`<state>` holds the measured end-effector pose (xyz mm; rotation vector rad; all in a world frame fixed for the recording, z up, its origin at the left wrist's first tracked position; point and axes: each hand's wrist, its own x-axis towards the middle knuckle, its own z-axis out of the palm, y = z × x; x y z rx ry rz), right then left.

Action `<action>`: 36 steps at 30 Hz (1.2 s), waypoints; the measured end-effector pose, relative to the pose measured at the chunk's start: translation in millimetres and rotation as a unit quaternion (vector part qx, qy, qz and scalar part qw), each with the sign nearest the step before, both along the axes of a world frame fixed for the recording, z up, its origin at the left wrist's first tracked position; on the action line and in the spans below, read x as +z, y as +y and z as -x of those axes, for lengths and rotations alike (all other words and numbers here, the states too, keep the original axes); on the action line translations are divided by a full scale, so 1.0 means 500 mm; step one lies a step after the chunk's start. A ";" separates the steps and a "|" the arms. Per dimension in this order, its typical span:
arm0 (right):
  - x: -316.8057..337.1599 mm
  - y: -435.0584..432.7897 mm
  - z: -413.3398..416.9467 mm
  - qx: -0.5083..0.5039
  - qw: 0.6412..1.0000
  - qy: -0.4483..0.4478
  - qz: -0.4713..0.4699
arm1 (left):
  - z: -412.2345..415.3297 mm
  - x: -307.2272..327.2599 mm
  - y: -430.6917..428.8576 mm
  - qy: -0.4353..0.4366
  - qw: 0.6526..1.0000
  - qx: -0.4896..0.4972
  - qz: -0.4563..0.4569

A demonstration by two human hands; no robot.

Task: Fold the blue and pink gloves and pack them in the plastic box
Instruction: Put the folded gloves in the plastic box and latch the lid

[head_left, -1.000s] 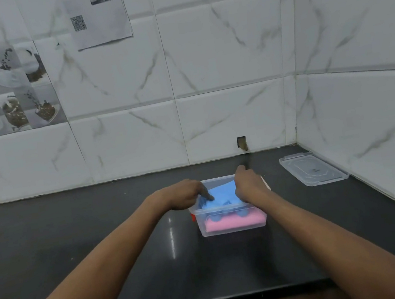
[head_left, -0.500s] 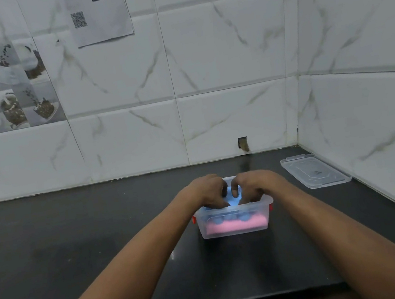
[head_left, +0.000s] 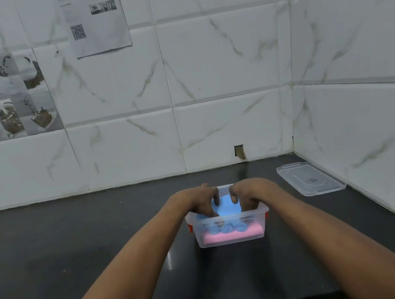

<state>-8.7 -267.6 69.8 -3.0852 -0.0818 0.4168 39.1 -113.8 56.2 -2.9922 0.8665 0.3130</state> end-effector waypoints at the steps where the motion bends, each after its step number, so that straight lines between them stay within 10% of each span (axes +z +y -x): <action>1: -0.011 0.005 -0.001 -0.002 1.000 -0.012 0.012 | 0.002 -0.004 -0.003 -0.008 1.000 0.000 -0.015; 7: 0.036 -0.014 -0.002 -0.030 0.992 0.001 -0.119 | 0.007 0.034 0.034 0.037 0.999 0.005 0.015; 12: 0.026 -0.025 -0.005 0.007 0.988 -0.135 -0.078 | 0.014 0.050 0.068 -0.096 0.978 0.055 0.176; 19: -0.061 -0.004 -0.015 0.029 0.981 -0.190 0.024 | 0.015 -0.004 0.041 -0.089 0.996 0.025 0.007; 25: -0.063 0.002 -0.021 0.043 0.985 -0.160 0.049 | 0.016 -0.032 0.032 -0.173 0.984 0.029 0.034; 29: -0.045 -0.003 -0.010 0.044 0.989 -0.139 0.022 | 0.012 0.002 0.069 -0.047 0.991 0.029 0.119; 36: 0.006 -0.009 -0.005 0.039 0.998 -0.039 -0.018 | 0.024 0.002 0.047 -0.029 0.999 0.026 -0.012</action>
